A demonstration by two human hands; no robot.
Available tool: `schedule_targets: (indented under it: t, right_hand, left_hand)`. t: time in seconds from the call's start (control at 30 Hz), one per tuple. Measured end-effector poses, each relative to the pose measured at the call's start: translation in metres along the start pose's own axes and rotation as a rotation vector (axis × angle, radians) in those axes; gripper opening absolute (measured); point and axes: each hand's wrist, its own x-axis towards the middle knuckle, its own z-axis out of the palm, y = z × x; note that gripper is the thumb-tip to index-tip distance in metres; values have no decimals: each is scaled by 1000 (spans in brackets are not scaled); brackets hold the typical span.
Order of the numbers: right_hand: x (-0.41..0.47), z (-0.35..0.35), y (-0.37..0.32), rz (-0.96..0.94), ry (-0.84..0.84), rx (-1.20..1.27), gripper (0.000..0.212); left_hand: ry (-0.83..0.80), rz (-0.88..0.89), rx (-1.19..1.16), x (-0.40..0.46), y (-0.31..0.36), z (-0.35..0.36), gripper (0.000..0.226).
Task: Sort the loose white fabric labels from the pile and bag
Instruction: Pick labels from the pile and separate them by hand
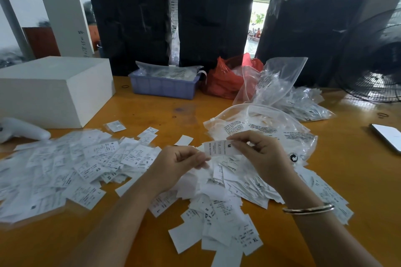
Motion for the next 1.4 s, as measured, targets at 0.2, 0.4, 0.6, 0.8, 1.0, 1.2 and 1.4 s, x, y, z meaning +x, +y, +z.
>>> schedule_targets:
  t: [0.2, 0.4, 0.6, 0.8, 1.0, 1.2, 1.4]
  right_hand:
    - [1, -3, 5, 48, -110, -76, 29]
    - [-4, 11, 5, 42, -234, -113, 27]
    - [-4, 26, 5, 166, -78, 57, 15]
    - [-9, 40, 4, 132, -149, 28, 16]
    - [-7, 37, 10, 211, -70, 111, 11]
    - [-5, 33, 16, 401, -13, 551, 16]
    - [-5, 33, 16, 448, -101, 779, 45]
  left_hand:
    - [12, -11, 18, 2, -2, 1, 20]
    - [-29, -14, 14, 4, -3, 7, 17]
    - [93, -29, 25, 6, -7, 8, 18]
    - [89, -15, -6, 6, -7, 10, 13]
    - [464, -59, 215, 6, -9, -16, 4]
    - [871, -217, 834, 2, -33, -61, 28]
    - [807, -83, 1135, 6, -33, -54, 31]
